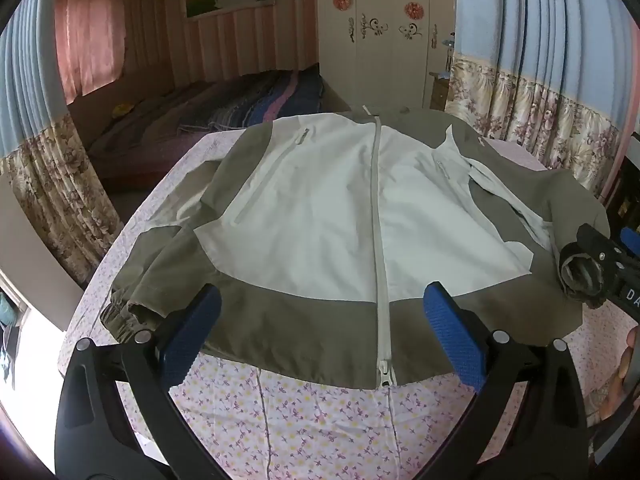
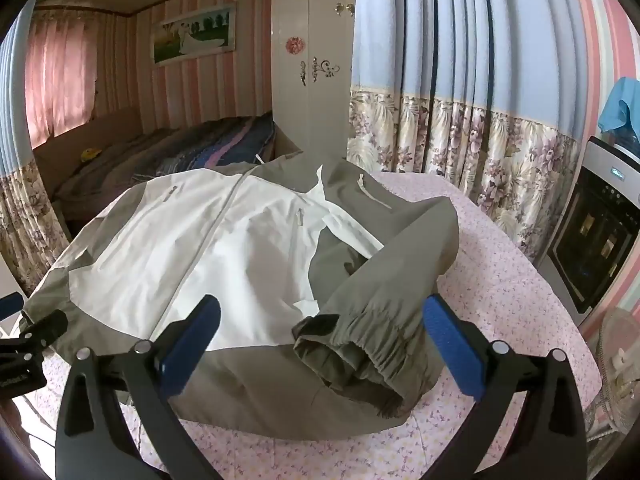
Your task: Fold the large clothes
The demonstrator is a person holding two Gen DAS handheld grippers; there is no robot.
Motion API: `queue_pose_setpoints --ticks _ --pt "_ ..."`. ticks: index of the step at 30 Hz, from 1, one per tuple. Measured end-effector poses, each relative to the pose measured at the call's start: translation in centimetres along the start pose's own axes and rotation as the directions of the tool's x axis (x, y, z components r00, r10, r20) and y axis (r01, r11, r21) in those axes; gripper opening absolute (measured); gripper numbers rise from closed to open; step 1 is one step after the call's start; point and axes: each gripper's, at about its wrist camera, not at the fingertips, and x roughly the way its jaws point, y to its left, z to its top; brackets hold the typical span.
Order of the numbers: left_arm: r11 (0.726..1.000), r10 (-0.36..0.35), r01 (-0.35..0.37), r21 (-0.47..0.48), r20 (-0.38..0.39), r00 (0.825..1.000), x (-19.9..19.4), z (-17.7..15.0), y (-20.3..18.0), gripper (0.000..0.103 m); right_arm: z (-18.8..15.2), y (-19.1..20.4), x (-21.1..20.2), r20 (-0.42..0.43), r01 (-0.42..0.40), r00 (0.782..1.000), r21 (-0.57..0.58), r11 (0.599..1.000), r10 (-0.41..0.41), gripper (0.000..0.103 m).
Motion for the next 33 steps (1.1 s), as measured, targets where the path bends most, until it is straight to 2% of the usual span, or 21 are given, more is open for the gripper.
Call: queue_pose_setpoints --ticks 33 --pt "0.999 0.033 -0.033 0.0 0.009 0.999 0.28 -0.08 0.68 0.1 0.18 -0.52 0.5 0.009 -0.005 1.0 -0.005 1.0 0.005 0.101"
